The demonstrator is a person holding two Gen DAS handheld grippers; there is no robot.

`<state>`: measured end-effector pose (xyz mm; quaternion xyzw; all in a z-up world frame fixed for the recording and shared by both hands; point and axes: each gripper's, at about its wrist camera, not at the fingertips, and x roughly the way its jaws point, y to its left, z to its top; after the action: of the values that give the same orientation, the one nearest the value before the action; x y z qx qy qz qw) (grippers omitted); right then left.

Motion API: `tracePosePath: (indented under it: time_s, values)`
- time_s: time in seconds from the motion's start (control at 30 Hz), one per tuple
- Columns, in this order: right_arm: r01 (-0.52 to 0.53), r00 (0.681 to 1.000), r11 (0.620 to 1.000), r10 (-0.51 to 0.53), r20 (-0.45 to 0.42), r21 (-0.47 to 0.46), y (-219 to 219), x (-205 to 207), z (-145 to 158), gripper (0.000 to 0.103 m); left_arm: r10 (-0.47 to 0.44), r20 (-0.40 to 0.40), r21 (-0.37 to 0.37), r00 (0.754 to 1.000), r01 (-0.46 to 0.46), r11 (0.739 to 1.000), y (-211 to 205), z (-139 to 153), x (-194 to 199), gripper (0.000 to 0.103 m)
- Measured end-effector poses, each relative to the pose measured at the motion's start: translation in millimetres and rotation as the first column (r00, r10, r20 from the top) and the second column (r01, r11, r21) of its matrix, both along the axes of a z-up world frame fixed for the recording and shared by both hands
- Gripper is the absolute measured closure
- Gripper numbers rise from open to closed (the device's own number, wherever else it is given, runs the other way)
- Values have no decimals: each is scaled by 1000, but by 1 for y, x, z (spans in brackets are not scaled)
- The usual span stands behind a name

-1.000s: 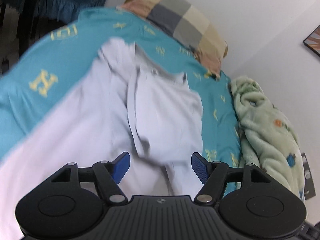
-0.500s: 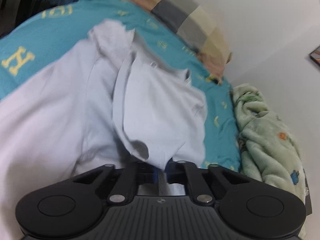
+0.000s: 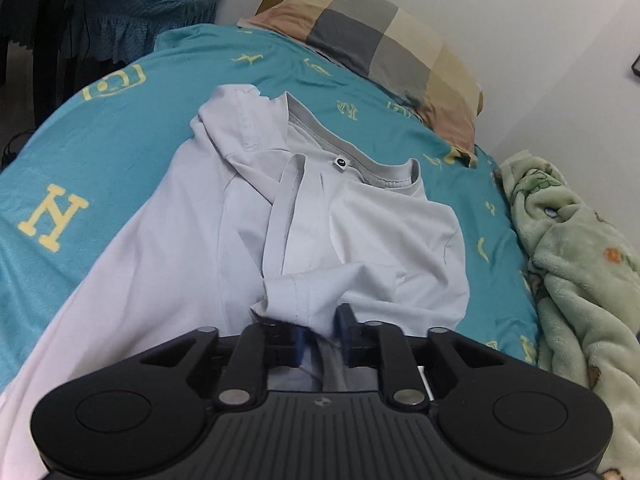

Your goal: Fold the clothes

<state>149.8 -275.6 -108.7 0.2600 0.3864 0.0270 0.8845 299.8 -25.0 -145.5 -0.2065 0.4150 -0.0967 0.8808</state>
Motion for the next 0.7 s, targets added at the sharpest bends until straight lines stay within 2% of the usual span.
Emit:
tracePosePath:
  time_s: [0.07,0.13,0.17,0.47,0.53,0.7]
  values:
    - [-12,1000,1000,12,12,-7,2,-1,2,44,-18,1,26,1000,18,999,-1,11,-11,71]
    - [-28,999,999,29,31,-21,6,-2,6,44,-37,18,40,999,37,999,3,24,-27,58]
    - [-35,999,999,36,39,-28,8,-3,8,44,-47,28,49,999,45,998,5,31,-37,56]
    - [-104,988,990,114,101,-96,22,-29,35,44,-145,75,148,987,133,980,24,82,-159,49]
    - [-111,987,988,122,103,-110,23,-41,42,44,-154,82,150,985,140,979,28,87,-186,49]
    - [-106,985,991,115,126,-75,14,-79,67,44,-191,95,123,977,179,976,30,93,-249,49]
